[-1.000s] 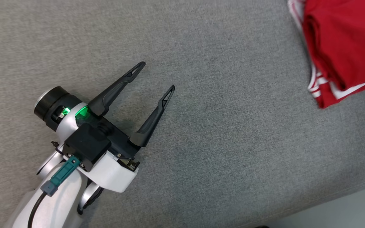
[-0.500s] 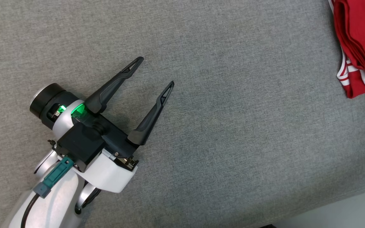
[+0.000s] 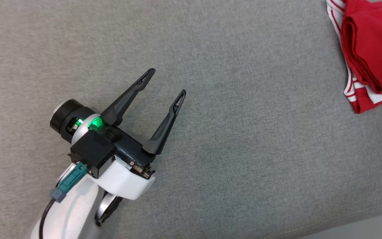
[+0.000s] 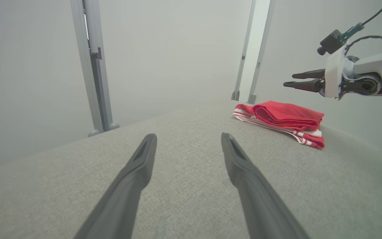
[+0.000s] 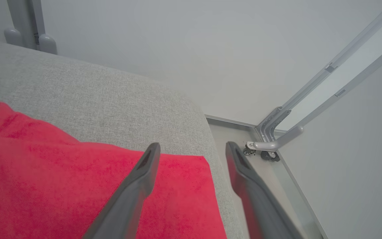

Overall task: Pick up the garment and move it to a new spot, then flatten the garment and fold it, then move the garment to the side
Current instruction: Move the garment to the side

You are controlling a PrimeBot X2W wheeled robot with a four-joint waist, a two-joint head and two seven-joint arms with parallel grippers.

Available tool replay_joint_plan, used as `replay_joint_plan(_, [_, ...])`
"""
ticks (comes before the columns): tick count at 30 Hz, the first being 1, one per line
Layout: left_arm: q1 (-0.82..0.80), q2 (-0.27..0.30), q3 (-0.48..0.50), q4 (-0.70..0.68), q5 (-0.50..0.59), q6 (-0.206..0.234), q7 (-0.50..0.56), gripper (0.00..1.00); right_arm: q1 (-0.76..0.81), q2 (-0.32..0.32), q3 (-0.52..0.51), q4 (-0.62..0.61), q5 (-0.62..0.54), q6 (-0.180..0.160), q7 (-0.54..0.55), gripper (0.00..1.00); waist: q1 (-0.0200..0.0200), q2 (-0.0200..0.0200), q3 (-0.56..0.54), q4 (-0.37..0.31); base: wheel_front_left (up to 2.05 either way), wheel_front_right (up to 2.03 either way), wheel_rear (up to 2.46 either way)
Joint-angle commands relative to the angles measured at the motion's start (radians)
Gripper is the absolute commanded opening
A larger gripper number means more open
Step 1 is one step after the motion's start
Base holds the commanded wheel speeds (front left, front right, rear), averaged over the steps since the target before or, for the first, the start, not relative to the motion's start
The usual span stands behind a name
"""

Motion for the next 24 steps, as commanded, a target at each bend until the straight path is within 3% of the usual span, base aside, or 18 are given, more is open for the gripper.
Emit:
replay_joint_plan(1, [0.010, -0.007, 0.002, 0.014, -0.010, 0.008, -0.011, 1.00, 0.012, -0.004, 0.010, -0.014, 0.013, -0.001, -0.007, 1.00, 0.0000, -0.0001, -0.058, 0.030, 0.00, 0.00, 0.00])
replay_joint_plan(5, [0.048, -0.040, 0.020, 0.073, -0.032, 0.022, -0.034, 1.00, 0.054, 0.030, -0.014, -0.084, 0.080, -0.001, -0.009, 1.00, 0.0000, -0.0001, -0.167, 0.073, 0.00, 0.00, 0.00])
replay_joint_plan(16, [0.170, -0.102, 0.135, 0.121, -0.054, 0.040, -0.041, 1.00, 0.278, 0.117, -0.019, -0.325, 0.118, -0.001, -0.008, 1.00, 0.0000, -0.0001, -0.353, 0.190, 0.00, 0.00, 0.00])
replay_joint_plan(24, [0.274, -0.145, 0.256, 0.158, -0.039, 0.032, -0.041, 1.00, 0.514, 0.249, -0.081, -0.526, 0.084, -0.001, -0.009, 1.00, 0.0000, -0.0001, -0.444, 0.234, 0.00, 0.00, 0.00])
